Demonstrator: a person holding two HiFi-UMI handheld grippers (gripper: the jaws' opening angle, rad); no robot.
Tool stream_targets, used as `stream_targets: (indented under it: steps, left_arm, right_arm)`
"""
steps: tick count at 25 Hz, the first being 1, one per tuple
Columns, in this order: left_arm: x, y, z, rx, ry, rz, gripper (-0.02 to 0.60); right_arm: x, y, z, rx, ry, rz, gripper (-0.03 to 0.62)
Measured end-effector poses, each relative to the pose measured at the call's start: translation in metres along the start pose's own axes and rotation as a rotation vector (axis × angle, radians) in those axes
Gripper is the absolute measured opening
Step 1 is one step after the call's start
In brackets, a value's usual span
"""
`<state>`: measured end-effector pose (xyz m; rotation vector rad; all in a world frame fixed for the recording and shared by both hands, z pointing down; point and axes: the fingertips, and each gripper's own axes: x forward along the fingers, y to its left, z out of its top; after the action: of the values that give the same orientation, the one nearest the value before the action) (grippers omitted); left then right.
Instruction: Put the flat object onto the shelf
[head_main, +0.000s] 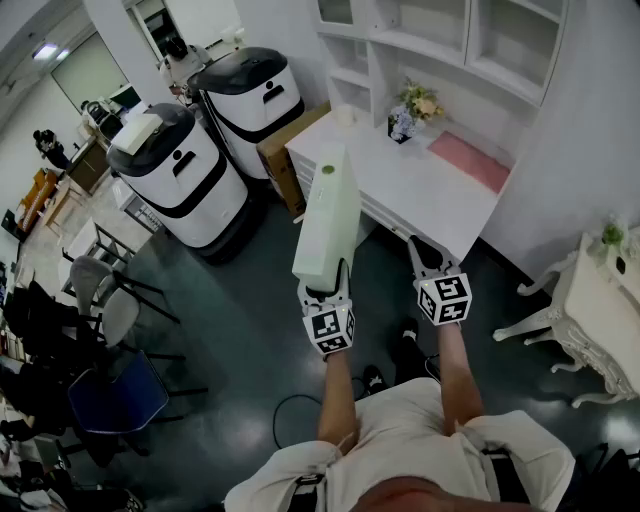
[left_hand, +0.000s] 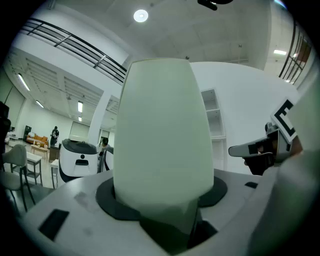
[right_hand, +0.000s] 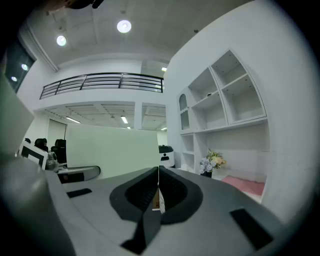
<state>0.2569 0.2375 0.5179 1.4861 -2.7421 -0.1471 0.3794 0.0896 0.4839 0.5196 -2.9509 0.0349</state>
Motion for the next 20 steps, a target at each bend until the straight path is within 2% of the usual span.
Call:
stream_targets:
  steps: [8, 13, 20]
  left_arm:
    - [-0.002, 0.012, 0.01, 0.031, -0.061, -0.011, 0.264]
    - [0.004, 0.031, 0.007, 0.021, -0.065, 0.017, 0.265]
    - [0.037, 0.06, 0.006, -0.003, -0.043, 0.026, 0.265]
  right_arm:
    - [0.02, 0.005, -0.009, 0.001, 0.015, 0.02, 0.069]
    - [0.046, 0.02, -0.01, 0.016, 0.021, 0.085, 0.069]
    - [0.092, 0.021, -0.004, 0.072, 0.001, 0.108, 0.069]
